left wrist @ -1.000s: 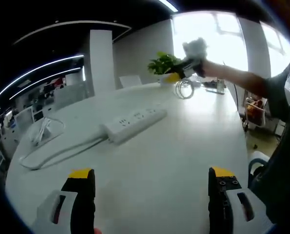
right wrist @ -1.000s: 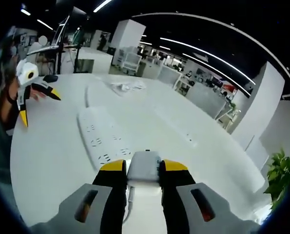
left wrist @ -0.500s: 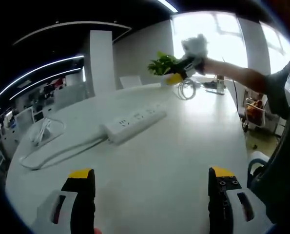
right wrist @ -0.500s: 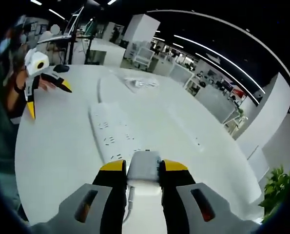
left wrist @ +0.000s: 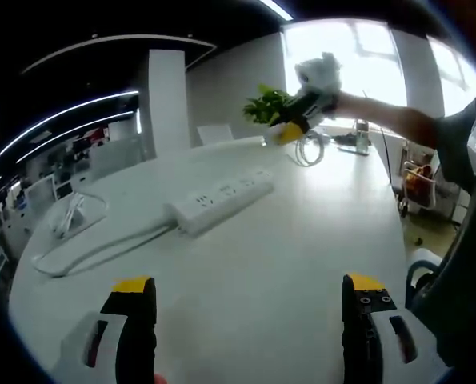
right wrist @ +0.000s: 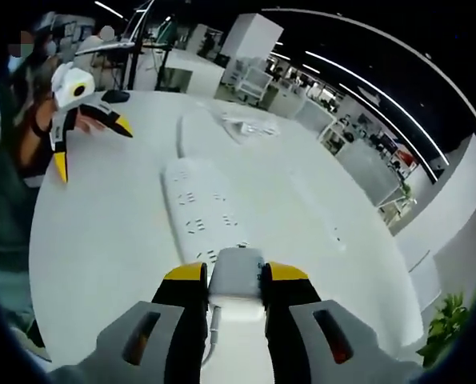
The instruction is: Straighten the power strip on the desk, plug the charger into it
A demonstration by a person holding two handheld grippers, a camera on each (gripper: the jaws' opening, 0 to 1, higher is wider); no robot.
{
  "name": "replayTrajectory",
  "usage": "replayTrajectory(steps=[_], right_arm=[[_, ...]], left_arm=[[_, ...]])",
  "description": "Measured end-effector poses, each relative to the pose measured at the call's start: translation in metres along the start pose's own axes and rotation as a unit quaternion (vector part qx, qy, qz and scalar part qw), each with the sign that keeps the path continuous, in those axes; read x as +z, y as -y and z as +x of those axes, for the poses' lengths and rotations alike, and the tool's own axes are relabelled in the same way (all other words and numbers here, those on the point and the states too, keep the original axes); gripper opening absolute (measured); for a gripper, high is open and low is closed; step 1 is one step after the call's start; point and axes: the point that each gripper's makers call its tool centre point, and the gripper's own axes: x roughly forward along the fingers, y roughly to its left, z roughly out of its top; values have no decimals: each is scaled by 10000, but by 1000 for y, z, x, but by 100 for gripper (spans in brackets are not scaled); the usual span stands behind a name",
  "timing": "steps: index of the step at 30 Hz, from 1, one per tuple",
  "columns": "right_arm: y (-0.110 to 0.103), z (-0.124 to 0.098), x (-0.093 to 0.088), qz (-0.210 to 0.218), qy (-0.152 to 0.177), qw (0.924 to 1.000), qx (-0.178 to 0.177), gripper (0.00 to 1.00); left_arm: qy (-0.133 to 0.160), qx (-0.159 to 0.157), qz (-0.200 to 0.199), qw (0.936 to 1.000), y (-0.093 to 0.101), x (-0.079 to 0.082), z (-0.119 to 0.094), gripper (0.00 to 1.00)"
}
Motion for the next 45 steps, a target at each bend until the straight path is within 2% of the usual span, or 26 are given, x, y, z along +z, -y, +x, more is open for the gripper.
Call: replayTrajectory(steps=[25, 45], right_arm=[[-29, 9, -2, -688, -496, 9949, 554, 24], [-36, 20, -11, -863, -812, 9895, 831, 24]], left_arm=[[-7, -39, 35, 10000, 2, 2, 2, 100], [-19, -25, 40, 10000, 2, 3, 2, 100]])
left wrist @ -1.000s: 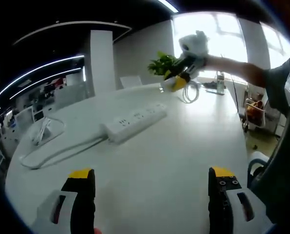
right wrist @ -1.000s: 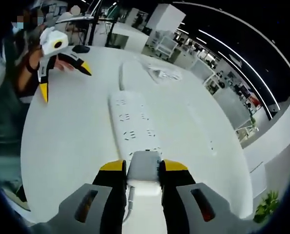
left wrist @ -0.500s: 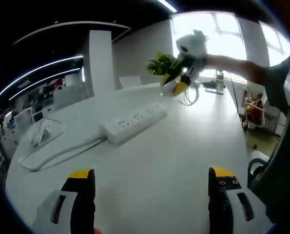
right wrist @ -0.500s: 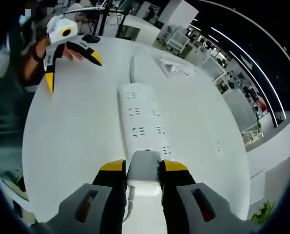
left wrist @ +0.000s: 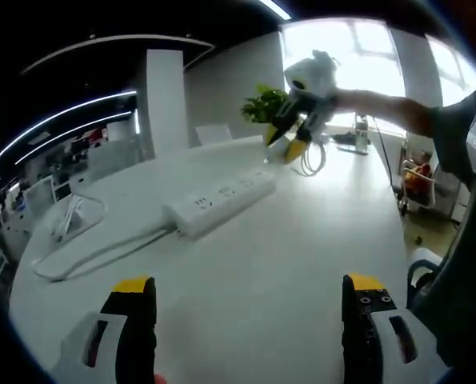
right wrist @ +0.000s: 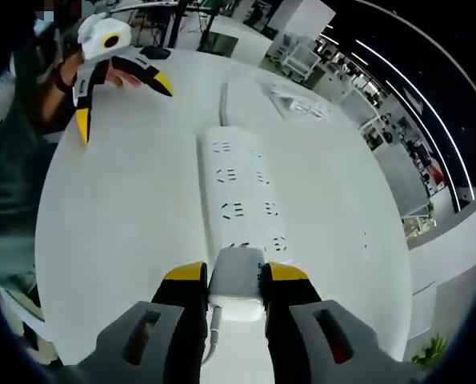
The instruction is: Straighten the power strip on the desk, plug the charger into it
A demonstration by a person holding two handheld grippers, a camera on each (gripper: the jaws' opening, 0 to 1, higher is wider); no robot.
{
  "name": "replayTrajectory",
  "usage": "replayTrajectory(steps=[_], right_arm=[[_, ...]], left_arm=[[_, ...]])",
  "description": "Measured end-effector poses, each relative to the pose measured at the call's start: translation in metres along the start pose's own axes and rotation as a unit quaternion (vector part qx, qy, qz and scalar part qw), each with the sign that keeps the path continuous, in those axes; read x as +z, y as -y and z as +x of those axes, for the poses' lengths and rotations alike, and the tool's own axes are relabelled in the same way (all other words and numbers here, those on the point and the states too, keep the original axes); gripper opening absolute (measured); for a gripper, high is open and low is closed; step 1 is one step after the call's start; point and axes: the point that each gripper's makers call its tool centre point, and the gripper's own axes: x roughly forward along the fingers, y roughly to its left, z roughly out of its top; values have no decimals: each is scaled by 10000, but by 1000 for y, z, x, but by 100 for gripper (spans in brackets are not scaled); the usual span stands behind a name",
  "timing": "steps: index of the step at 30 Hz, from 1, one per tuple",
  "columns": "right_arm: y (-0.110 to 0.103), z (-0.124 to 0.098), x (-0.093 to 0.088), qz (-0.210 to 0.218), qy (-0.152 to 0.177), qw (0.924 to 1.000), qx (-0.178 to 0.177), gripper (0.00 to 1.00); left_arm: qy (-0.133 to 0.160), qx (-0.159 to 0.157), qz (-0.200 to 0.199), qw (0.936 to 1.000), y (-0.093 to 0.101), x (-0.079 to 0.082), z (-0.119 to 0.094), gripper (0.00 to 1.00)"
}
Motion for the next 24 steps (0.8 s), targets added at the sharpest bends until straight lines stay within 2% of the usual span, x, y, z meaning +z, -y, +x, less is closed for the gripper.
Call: replayTrajectory(steps=[24], right_arm=[[5, 16, -8, -182, -325, 9992, 150, 25]], left_arm=[[24, 37, -40, 10000, -3, -3, -3, 100]])
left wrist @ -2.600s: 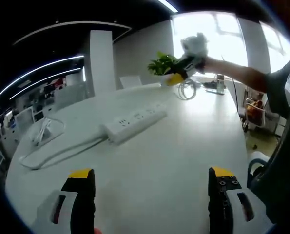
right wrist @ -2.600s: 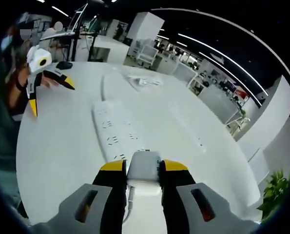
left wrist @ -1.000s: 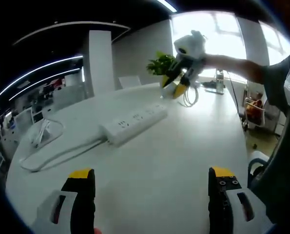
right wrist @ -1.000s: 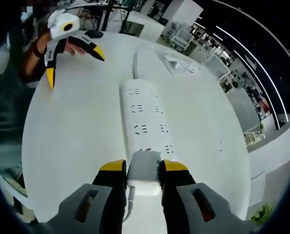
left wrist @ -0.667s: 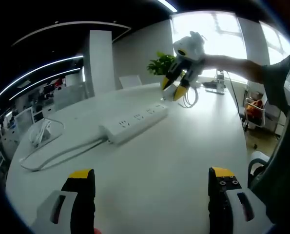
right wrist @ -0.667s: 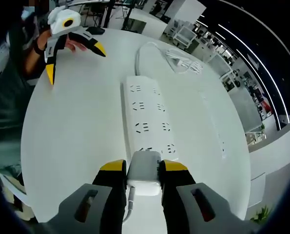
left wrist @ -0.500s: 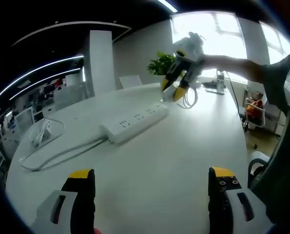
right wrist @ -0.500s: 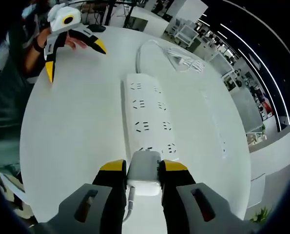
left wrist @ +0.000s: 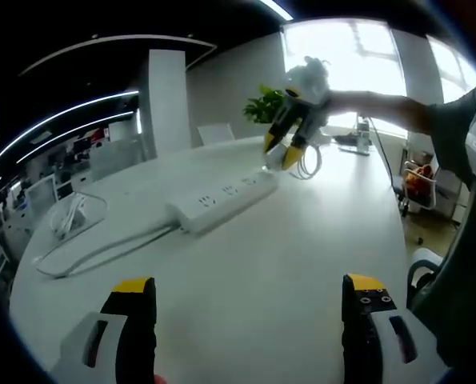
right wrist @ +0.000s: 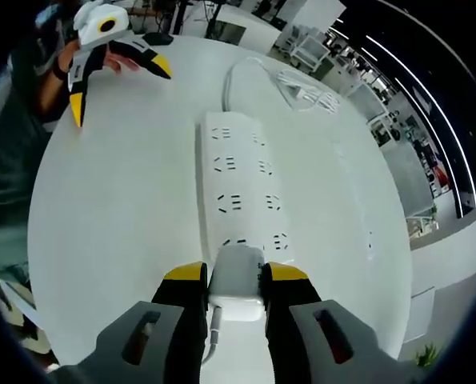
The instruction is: Straighten the power strip on the desk, plug the charger into it
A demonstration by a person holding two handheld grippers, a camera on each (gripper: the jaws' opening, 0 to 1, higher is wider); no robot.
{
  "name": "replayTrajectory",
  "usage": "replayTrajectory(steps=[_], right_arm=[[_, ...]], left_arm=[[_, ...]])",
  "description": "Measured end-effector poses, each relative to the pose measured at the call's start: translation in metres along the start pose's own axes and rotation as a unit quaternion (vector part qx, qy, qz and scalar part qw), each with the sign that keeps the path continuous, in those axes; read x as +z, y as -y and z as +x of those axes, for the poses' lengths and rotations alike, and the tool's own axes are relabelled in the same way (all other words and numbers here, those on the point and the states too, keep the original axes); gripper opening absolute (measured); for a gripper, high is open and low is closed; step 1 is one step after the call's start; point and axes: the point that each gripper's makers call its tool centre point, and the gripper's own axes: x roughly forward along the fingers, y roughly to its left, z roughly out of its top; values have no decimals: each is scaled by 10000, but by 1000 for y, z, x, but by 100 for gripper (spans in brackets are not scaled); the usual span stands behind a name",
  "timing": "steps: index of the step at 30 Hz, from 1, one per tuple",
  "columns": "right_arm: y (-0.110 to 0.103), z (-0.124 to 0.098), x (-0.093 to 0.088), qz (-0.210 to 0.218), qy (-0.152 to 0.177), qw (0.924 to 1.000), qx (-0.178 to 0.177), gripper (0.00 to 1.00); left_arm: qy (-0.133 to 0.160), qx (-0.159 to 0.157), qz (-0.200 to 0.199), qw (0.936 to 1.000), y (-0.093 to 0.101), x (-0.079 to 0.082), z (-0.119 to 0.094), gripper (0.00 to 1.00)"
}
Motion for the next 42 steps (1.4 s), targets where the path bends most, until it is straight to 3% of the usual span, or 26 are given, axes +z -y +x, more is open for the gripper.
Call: replayTrajectory(steps=[9, 22, 42], right_arm=[[0, 3, 3, -188, -246, 9994, 129, 25], [0, 6, 8, -537, -926, 9937, 346, 25], [-3, 9, 10, -498, -1347, 9886, 462, 25]], left_arm=[[4, 11, -13, 10000, -2, -1, 0, 100], [27, 9, -26, 10000, -2, -2, -1, 100], [58, 10, -33, 10000, -4, -2, -3, 100]])
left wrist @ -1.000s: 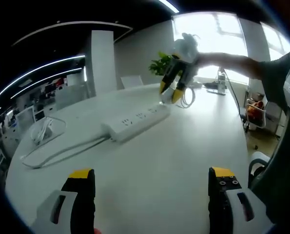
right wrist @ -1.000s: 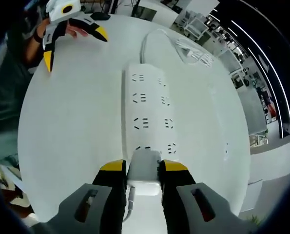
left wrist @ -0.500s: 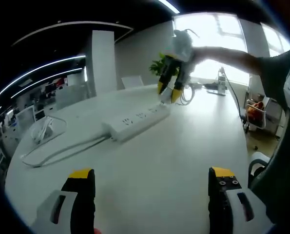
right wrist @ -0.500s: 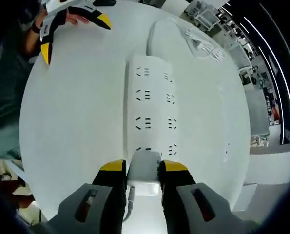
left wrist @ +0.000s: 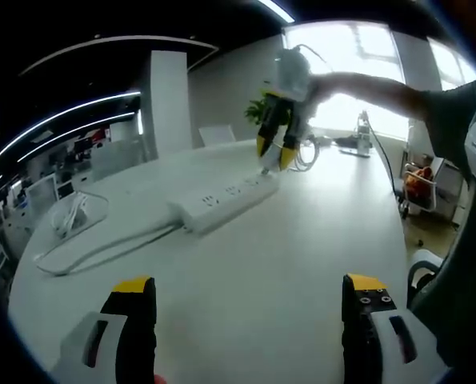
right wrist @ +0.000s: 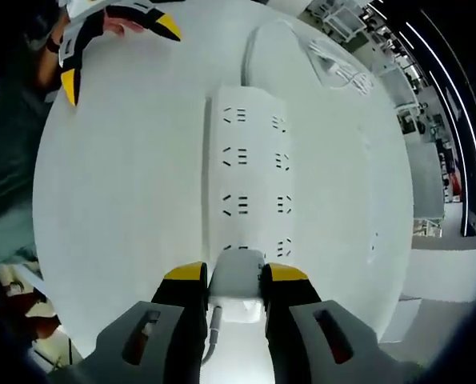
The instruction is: Straighten the power strip on the desk, plug the charger into it
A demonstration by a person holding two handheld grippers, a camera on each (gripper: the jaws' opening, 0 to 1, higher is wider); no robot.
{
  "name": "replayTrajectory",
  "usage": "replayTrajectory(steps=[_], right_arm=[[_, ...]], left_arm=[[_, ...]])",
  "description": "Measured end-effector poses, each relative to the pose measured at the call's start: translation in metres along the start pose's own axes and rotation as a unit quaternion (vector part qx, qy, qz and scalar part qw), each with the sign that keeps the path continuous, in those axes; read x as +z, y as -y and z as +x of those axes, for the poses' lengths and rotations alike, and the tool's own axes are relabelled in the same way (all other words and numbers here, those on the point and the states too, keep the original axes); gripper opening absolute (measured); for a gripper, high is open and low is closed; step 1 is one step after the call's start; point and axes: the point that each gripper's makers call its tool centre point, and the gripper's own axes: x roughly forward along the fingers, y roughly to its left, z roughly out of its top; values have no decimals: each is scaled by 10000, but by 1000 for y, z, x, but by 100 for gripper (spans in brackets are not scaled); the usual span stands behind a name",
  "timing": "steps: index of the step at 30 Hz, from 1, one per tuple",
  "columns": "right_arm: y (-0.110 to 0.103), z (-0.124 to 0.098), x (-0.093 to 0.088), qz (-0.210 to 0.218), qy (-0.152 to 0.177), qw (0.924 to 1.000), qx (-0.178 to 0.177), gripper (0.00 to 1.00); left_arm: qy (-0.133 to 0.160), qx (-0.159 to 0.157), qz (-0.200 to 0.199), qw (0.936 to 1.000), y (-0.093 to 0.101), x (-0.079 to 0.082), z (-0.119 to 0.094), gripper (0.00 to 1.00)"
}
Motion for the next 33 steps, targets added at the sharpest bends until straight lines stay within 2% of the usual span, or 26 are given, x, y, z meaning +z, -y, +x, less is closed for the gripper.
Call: replayTrajectory(steps=[12, 20, 33], right_arm=[[-2, 2, 10, -39, -201, 9998, 71, 25], [0, 3, 11, 8, -177, 9998, 46, 24], [3, 2, 14, 146, 90, 9999, 8, 24]], left_arm=[[20, 3, -11, 10000, -3, 0, -1, 100], [21, 13, -28, 10000, -5, -1, -1, 100], [25, 13, -37, 10000, -5, -2, -2, 100]])
